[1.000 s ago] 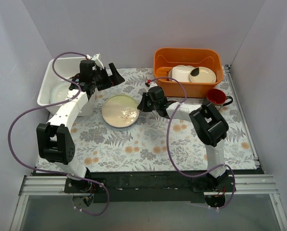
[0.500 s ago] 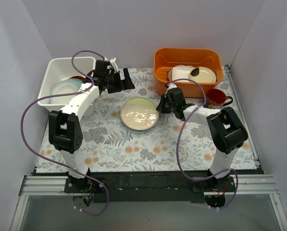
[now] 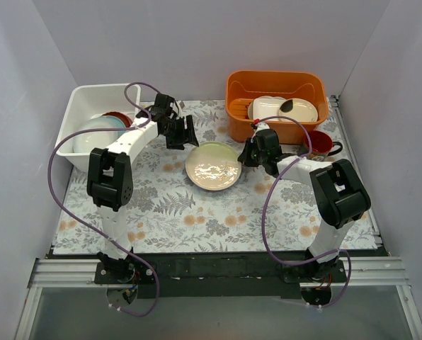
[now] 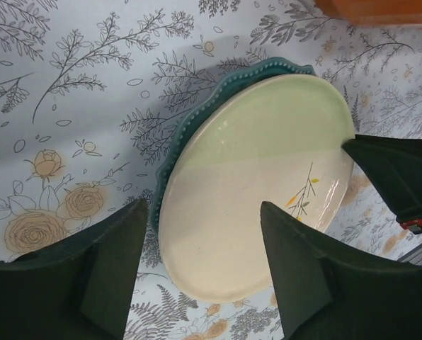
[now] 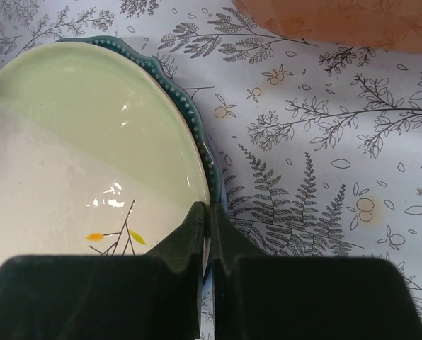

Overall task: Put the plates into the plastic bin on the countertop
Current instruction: Pick up the plate at the center of the board.

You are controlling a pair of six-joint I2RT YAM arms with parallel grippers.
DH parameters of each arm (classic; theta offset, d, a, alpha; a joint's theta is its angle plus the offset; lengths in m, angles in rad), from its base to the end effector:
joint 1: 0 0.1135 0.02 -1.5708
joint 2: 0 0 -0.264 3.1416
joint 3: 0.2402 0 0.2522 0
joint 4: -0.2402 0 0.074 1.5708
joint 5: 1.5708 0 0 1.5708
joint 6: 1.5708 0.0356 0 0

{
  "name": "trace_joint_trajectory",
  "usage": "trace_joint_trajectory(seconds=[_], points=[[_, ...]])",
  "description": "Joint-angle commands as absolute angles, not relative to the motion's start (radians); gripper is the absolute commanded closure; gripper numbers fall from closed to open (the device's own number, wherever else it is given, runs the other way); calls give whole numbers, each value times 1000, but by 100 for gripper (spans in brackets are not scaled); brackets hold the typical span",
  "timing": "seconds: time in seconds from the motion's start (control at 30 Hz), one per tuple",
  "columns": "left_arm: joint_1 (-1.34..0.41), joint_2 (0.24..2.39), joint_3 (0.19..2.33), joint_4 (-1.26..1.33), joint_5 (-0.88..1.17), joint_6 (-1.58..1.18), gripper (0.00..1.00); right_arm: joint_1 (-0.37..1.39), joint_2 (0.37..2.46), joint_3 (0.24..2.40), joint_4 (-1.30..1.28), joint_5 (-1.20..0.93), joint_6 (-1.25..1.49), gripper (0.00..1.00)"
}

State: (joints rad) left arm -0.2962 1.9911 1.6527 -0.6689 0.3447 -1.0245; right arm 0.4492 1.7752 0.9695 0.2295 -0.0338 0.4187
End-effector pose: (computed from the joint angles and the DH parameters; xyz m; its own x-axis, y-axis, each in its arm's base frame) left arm 0.4136 -0.1388 0.2389 -0.8023 -0.5959 -0.0334 -0.4585 0.6511 -0.6048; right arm 0.3404 0.1654 0.1772 -0.6352 0.1449 -0.7586 -0.2203 0.9075 0.3577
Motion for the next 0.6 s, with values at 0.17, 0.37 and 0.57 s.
trace_joint_trajectory(seconds=[0.17,0.37,0.57], points=[[-328,2046,1730,-770,330,-1003,40,397,1781,911,127,38,365,99],[-348,2071,1729,-772,357,-1002,42,396,1789,911,136,23,368,99],[-351,2053,1704,-721,466,-1011,44,394,1792,911,140,17,368,99]])
